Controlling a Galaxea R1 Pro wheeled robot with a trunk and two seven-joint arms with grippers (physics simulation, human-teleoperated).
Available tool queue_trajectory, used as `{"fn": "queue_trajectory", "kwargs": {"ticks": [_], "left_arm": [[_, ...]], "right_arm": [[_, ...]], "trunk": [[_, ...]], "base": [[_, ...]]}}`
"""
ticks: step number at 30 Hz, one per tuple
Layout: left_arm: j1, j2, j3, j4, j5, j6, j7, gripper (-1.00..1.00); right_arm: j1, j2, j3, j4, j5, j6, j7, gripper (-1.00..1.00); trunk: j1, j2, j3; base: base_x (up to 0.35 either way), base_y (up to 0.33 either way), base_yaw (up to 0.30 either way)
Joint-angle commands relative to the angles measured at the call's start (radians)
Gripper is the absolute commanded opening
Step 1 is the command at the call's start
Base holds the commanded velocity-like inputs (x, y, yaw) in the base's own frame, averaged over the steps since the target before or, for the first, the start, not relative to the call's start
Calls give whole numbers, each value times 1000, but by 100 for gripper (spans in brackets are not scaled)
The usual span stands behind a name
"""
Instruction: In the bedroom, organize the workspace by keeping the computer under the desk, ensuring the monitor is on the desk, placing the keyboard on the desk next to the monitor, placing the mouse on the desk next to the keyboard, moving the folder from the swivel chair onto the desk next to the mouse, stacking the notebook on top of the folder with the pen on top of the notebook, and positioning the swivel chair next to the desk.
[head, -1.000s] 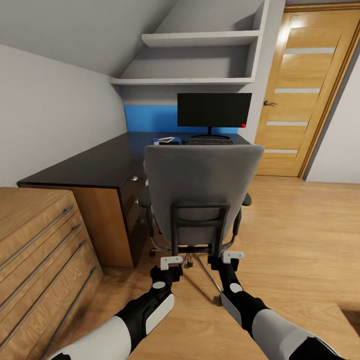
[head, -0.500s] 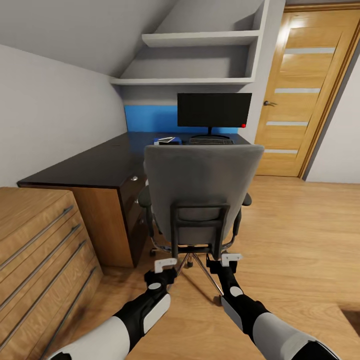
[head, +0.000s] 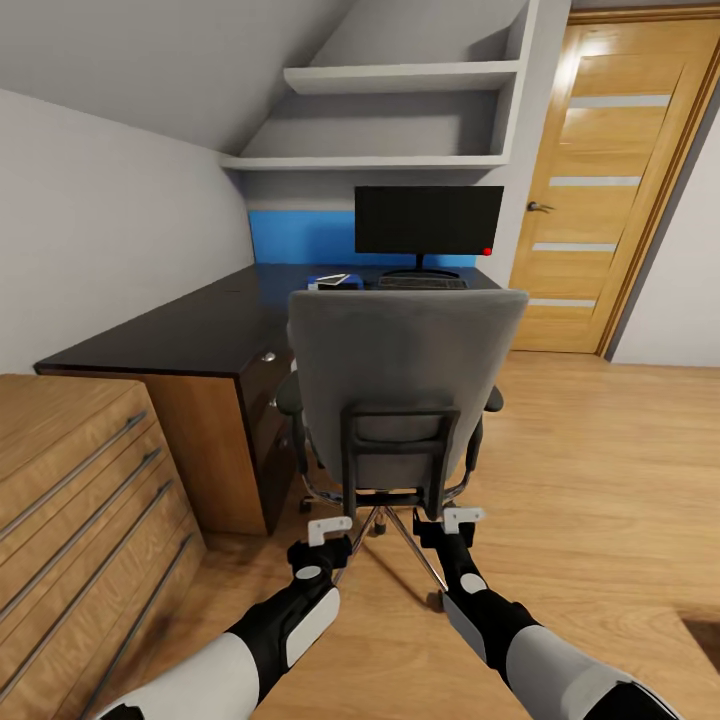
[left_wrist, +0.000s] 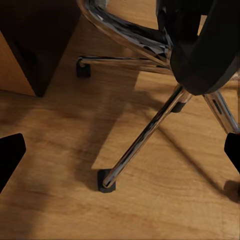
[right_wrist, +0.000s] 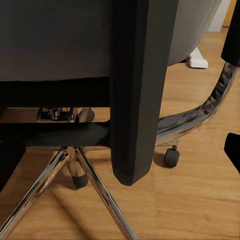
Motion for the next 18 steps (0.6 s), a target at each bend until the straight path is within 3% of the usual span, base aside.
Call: {"fn": "queue_trajectory", "kwargs": {"ticks": [1, 6, 18], "left_arm": [[-1, 0, -6, -2, 4, -1, 6, 100], [-1, 0, -8, -4, 4, -2, 4, 100], [-1, 0, -10, -5, 4, -2, 2, 100]], "right_arm": [[-1, 0, 9, 1, -4, -3, -7, 100], [0, -2, 9, 1, -4, -3, -6, 100], [-1, -2, 9, 0, -4, -4, -6, 100]], "trunk": [[0, 0, -1], [0, 0, -1], [0, 0, -1]], "base": [[0, 0, 0], [119, 0, 0], [246, 0, 0]]}}
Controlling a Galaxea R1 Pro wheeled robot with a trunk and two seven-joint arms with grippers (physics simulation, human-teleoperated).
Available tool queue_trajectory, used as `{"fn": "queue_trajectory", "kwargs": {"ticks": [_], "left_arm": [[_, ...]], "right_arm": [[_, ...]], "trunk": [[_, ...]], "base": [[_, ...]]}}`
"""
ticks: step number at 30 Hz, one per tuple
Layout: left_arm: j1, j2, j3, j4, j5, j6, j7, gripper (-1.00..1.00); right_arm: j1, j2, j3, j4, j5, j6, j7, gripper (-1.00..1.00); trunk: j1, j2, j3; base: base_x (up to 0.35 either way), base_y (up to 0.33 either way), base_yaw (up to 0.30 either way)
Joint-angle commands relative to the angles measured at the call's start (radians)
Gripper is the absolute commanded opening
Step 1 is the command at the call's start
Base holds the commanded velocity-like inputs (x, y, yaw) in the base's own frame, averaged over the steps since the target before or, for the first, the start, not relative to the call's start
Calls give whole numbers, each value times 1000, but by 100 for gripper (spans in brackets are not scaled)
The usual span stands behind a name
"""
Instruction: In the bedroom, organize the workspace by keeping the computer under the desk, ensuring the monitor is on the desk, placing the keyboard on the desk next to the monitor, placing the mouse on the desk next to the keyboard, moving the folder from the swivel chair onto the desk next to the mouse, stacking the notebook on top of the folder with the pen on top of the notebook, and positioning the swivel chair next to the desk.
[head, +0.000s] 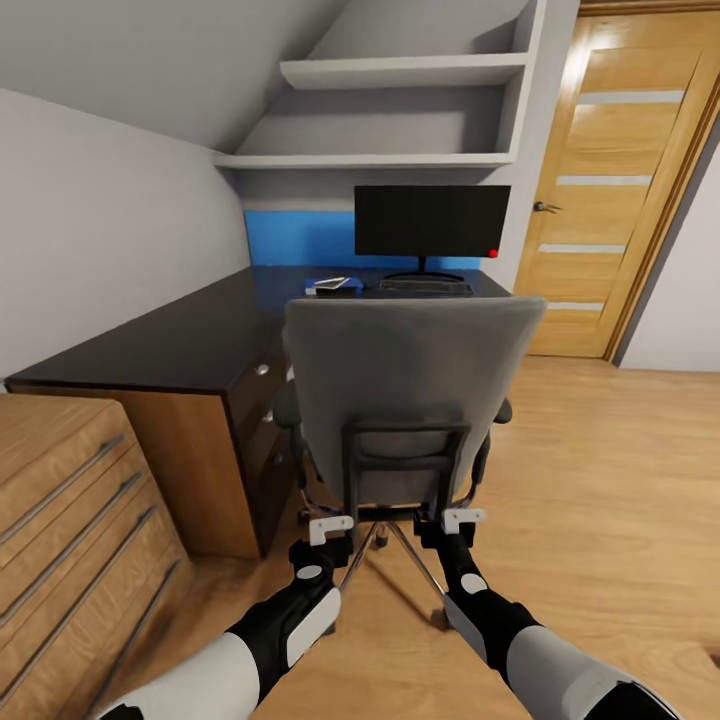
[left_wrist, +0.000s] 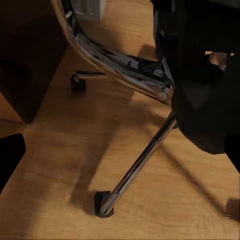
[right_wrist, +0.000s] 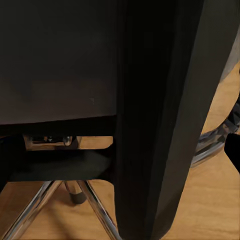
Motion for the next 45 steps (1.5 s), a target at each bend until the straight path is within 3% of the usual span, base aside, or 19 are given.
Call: {"fn": "queue_trajectory", "kwargs": {"ticks": [1, 15, 24, 45], "left_arm": [[-1, 0, -5, 0, 5, -1, 7, 100], [-1, 0, -5, -3, 3, -1, 8, 100], [-1, 0, -1, -57, 4, -1, 6, 100], [-1, 0, 0, -58, 4, 0, 3, 100]], "right_arm": [[-1, 0, 8, 0, -5, -3, -6, 100], [-1, 4, 7, 0, -11, -8, -8, 100], [-1, 4, 8, 0, -10, -8, -8, 100], [-1, 7, 10, 0, -7, -8, -8, 100]], "trunk": [[0, 0, -1], [0, 0, 5], [0, 0, 12], [0, 0, 13]], "base": [[245, 0, 0], [312, -1, -75], [321, -72, -147], [302, -77, -5]]}}
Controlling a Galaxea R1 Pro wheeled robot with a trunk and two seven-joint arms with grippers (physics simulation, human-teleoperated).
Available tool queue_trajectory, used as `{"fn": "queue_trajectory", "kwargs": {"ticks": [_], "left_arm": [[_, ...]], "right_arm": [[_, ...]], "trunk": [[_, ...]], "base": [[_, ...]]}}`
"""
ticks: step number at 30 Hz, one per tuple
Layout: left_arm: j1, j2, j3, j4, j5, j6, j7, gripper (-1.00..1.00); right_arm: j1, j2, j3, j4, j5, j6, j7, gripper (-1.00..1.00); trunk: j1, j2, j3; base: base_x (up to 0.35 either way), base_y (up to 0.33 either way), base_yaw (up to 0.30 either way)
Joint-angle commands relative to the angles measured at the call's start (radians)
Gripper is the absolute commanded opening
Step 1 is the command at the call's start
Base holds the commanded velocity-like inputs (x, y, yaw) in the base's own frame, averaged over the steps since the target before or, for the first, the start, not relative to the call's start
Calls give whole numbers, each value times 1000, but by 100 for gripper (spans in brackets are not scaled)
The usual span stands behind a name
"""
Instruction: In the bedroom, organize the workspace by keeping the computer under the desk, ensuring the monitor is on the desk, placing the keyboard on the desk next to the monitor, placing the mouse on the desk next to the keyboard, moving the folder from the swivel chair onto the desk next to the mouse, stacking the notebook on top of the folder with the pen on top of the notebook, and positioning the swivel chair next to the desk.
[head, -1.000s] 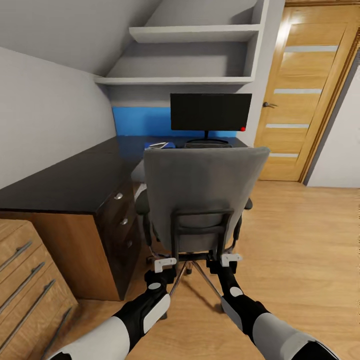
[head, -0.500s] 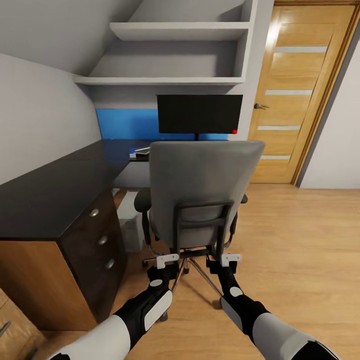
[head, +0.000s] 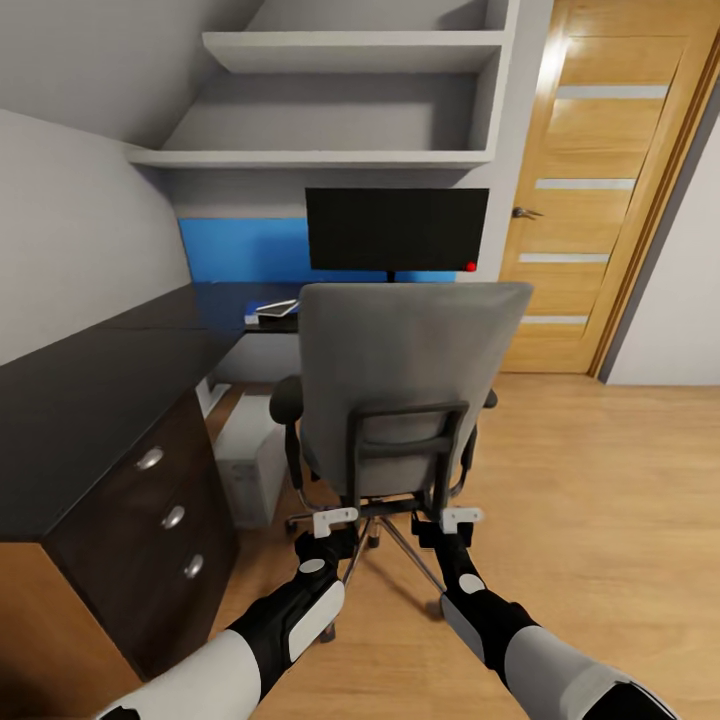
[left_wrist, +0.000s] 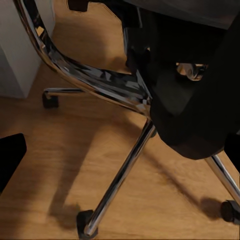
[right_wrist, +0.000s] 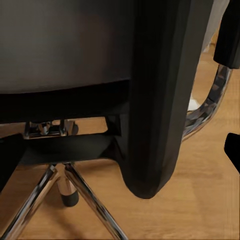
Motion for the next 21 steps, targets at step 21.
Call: {"fn": "queue_trajectory", "kwargs": {"ticks": [21], "left_arm": [[-2, 0, -4, 0, -5, -1, 5, 100]], "right_arm": [[-1, 2, 10, 1, -4, -2, -8, 100]], "trunk": [[0, 0, -1]], "base": [[306, -44, 0]]}}
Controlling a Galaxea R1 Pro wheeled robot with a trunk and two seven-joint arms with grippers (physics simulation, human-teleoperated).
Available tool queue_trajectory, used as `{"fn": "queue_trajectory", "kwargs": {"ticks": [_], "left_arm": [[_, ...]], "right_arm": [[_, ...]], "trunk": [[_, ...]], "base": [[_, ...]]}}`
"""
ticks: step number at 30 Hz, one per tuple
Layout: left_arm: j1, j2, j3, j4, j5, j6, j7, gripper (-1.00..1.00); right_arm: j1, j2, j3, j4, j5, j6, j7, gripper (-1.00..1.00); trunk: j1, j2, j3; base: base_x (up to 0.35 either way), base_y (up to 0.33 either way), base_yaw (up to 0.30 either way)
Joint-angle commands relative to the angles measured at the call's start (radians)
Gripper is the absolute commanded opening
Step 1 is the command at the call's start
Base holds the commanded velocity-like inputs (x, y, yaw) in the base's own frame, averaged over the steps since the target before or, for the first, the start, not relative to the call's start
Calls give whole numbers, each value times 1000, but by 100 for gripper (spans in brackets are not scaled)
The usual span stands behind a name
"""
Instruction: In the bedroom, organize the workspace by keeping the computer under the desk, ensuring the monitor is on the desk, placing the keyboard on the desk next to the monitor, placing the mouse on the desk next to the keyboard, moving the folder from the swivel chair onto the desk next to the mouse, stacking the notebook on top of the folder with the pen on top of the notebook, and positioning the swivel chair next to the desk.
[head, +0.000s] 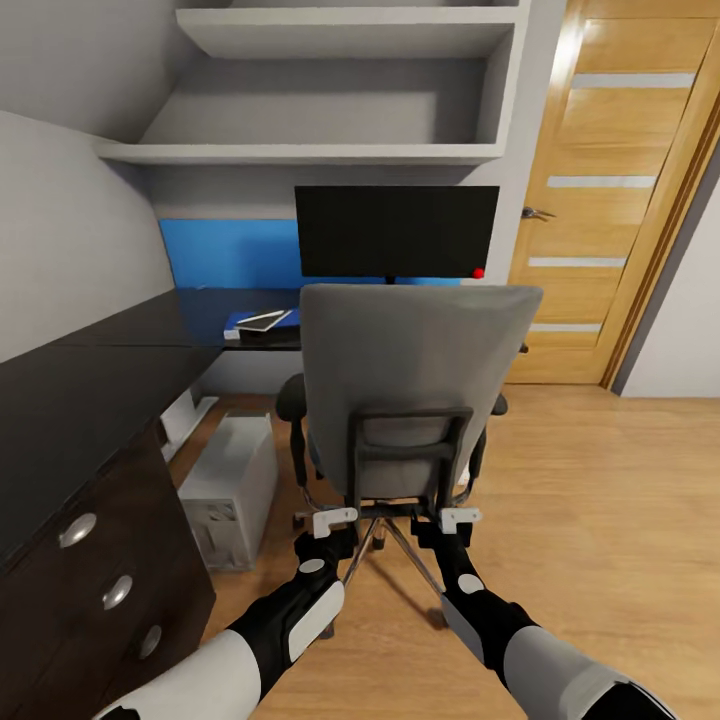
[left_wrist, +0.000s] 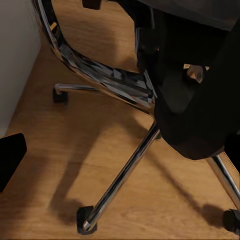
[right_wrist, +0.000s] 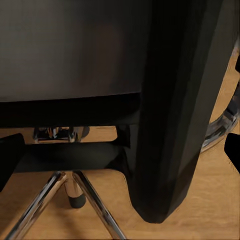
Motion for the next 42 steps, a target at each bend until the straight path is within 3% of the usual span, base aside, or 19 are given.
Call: {"fn": "queue_trajectory", "kwargs": {"ticks": [1, 30, 42], "left_arm": [[-2, 0, -6, -2, -6, -1, 4, 100], [-2, 0, -6, -2, -6, -1, 5, 100], [-2, 0, -6, -2, -5, -1, 5, 100]], "right_arm": [[-1, 0, 9, 0, -5, -2, -7, 100], [-1, -2, 9, 2, -5, -2, -6, 100], [-1, -2, 8, 2, -4, -2, -6, 100]], "trunk": [[0, 0, -1], [0, 0, -1], [0, 0, -1]], "base": [[186, -154, 0], [263, -42, 0], [-138, 0, 0]]}}
